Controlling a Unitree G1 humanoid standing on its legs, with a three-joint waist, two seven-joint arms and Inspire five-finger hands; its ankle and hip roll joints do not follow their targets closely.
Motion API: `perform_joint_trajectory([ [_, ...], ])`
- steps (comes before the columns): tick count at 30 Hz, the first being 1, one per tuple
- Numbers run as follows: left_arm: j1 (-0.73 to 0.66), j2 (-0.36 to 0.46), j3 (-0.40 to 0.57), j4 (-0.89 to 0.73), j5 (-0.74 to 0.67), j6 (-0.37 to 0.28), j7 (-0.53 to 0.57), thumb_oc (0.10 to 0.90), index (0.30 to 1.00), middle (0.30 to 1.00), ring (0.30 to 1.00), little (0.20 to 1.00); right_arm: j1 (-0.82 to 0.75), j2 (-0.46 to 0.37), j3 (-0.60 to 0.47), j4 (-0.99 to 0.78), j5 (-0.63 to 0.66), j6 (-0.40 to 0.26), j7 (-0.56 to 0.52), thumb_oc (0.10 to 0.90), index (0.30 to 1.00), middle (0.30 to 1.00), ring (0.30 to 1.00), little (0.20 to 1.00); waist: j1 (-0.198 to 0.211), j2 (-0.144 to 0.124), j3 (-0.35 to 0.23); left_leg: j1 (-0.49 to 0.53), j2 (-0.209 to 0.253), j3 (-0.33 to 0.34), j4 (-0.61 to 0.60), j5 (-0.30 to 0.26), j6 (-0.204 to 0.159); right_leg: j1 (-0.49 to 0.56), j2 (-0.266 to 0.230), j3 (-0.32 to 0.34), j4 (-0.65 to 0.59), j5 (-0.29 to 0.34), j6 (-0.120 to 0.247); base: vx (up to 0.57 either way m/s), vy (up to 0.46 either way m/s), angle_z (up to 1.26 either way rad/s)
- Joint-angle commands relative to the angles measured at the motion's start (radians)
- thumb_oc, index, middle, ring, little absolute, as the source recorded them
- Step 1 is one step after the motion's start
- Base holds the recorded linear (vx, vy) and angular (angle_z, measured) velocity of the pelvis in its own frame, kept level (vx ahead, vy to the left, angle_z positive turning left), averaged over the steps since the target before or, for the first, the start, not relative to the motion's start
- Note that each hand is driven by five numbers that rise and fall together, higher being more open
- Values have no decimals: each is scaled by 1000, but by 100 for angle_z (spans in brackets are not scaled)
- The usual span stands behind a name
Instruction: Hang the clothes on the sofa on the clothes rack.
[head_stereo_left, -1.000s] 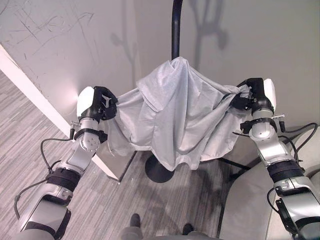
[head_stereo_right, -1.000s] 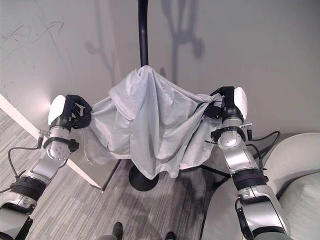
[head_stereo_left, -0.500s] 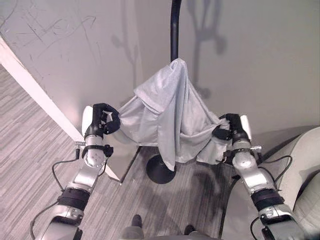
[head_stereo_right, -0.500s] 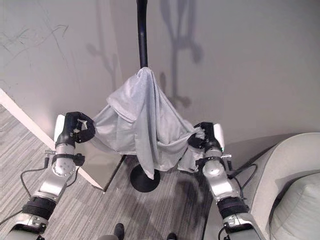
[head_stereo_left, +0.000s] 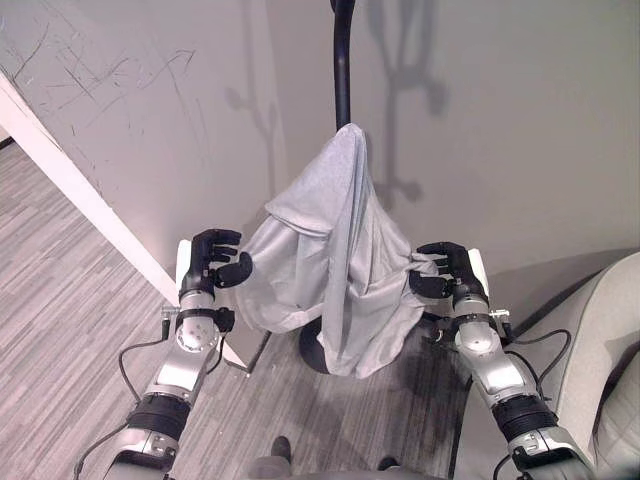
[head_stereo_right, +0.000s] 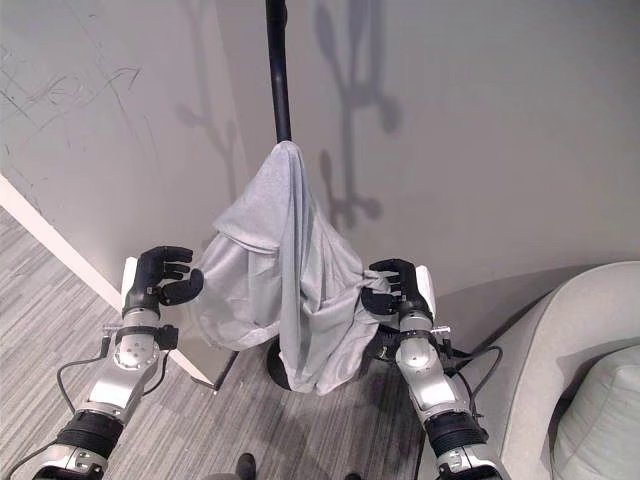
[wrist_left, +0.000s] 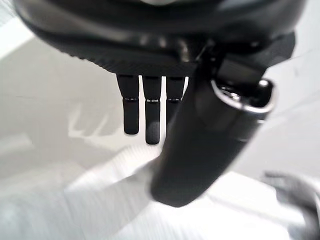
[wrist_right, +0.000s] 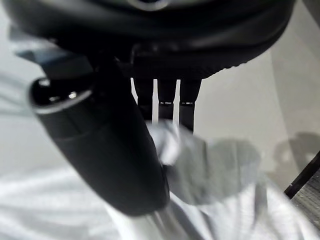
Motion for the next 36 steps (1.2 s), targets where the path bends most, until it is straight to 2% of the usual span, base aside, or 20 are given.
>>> perform_joint_trajectory([
  [1, -45, 84, 78, 1, -20, -67, 14, 800, 900, 900, 900, 900, -43, -61, -72, -55, 6, -79, -25, 800, 900, 900, 900, 900, 39, -65, -67, 66, -27, -34, 2, -198, 30, -50, -53, 26, 4, 23, -3, 0, 0, 0],
  [7, -28, 97, 96, -26, -25, -72, -4, 800, 900, 900, 900, 900, -25, -78, -94, -57, 8, -76, -11, 800, 900, 900, 900, 900, 41, -66, -69, 70, -27, -33, 2, -199, 31, -46, -56, 23, 4, 23, -2, 0, 0, 0],
  [16, 86, 116, 162, -68, 3, -77, -63, 800, 900, 900, 900, 900, 73, -106, -137, -53, -9, -82, 53, 800, 900, 900, 900, 900, 49, -67, -61, 70, -24, -36, 2, -198, 30, -41, -57, 10, 4, 21, -1, -2, 0, 1],
  [18, 149, 113, 182, -71, 39, -70, -80, 800, 900, 900, 900, 900, 132, -89, -146, -43, 1, -86, 80, 800, 900, 900, 900, 900, 51, -69, -55, 68, -25, -36, 2, -197, 30, -42, -57, 7, 4, 22, -1, 0, 0, 0],
  [23, 275, 49, 198, -15, -11, -74, -158, 800, 900, 900, 900, 900, 273, -37, -150, -10, 9, -86, 149, 800, 900, 900, 900, 900, 47, -68, -44, 58, -27, -37, 2, -190, 33, -48, -62, -1, 4, 26, 2, -13, 7, 2],
  [24, 318, 25, 193, 35, -19, -77, -183, 800, 900, 900, 900, 900, 320, -9, -149, 46, 10, -81, 170, 800, 900, 900, 900, 900, 45, -67, -41, 55, -27, -37, 2, -188, 34, -52, -64, -6, 4, 29, 4, -30, 20, 5],
  [26, 319, 25, 192, 36, -20, -78, -183, 800, 900, 900, 900, 900, 321, -9, -149, 47, 11, -82, 170, 800, 900, 900, 900, 900, 44, -67, -43, 54, -27, -38, 2, -188, 35, -52, -64, -6, 4, 29, 4, 0, 0, 0],
  [29, 367, -25, 156, 237, -28, -69, -233, 800, 900, 900, 900, 900, 377, 55, -132, 206, 35, -72, 196, 800, 900, 900, 900, 900, 41, -66, -36, 49, -30, -36, 2, -184, 39, -57, -69, -10, 4, 35, 8, -12, 8, 0],
  [33, 317, -71, 110, 508, -64, -65, -243, 800, 900, 900, 900, 900, 329, 108, -106, 430, 117, -73, 185, 800, 900, 900, 900, 900, 40, -65, -34, 43, -34, -33, 2, -178, 39, -65, -75, -11, 4, 43, 11, 0, 0, 0],
  [34, 315, -72, 110, 511, -64, -66, -243, 800, 900, 900, 900, 900, 327, 108, -106, 432, 118, -74, 185, 800, 900, 900, 900, 900, 40, -65, -33, 43, -34, -33, 2, -178, 39, -65, -75, -11, 4, 43, 11, 0, 0, 0],
  [36, 291, -86, 70, 642, -36, -69, -244, 800, 900, 900, 900, 900, 314, 135, -89, 541, 160, -72, 195, 800, 900, 900, 900, 900, 40, -64, -38, 46, -36, -30, 2, -180, 38, -63, -78, -15, 4, 44, 13, 0, 0, 0],
])
